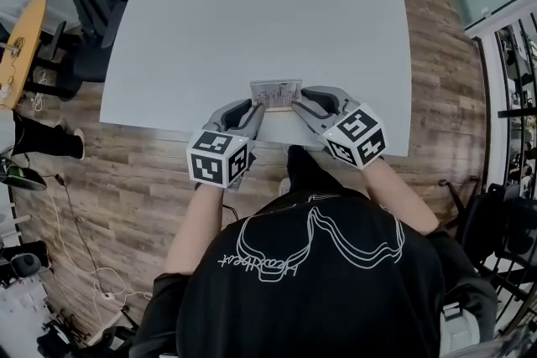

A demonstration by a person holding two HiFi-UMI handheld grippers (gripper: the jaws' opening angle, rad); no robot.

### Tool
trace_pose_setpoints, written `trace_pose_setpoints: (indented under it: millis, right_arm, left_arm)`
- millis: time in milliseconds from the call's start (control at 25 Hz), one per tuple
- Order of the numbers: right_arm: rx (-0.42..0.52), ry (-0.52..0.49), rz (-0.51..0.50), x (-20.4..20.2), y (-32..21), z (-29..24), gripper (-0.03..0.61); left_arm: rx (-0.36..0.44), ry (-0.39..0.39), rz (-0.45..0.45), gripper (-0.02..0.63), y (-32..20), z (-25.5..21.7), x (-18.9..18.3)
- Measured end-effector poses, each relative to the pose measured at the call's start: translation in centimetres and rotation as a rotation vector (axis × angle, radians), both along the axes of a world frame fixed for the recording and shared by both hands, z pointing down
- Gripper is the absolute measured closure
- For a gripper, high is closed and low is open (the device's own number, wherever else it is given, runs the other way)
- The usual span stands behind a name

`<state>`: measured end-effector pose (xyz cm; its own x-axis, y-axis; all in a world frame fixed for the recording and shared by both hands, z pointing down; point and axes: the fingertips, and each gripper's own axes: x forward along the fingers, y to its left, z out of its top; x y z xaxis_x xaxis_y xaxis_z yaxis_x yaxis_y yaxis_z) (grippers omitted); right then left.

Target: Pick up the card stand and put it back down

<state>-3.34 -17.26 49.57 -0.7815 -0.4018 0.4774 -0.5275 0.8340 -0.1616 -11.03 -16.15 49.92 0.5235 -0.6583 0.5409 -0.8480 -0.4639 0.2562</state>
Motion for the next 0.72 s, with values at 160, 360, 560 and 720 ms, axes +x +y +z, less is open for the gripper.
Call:
trace_pose_setpoints:
  millis: [160,360,560,720]
  right_arm:
    - [0.020,-0.019,0.006,0.3,1.4,-1.8,0.456]
    - [0.055,-0.043,0.010,0.5,3.2,-4.4,0.456]
    - [0.105,-0.051,0.025,1.5,4.8,-6.3,0.457]
    - [0.127,-0.051,0.034,2.1,6.2,-7.1,0.457]
  left_arm:
    - [0.026,0.017,0.000,0.515,1.4,-1.9,0.2]
    - [0.067,0.042,0.003,0.515,3.3,-4.7,0.4]
    - [0.099,0.046,0.037,0.515,5.0,-6.4,1.4]
    - [0.110,0.043,0.052,0.515,6.2,-7.1,2.0]
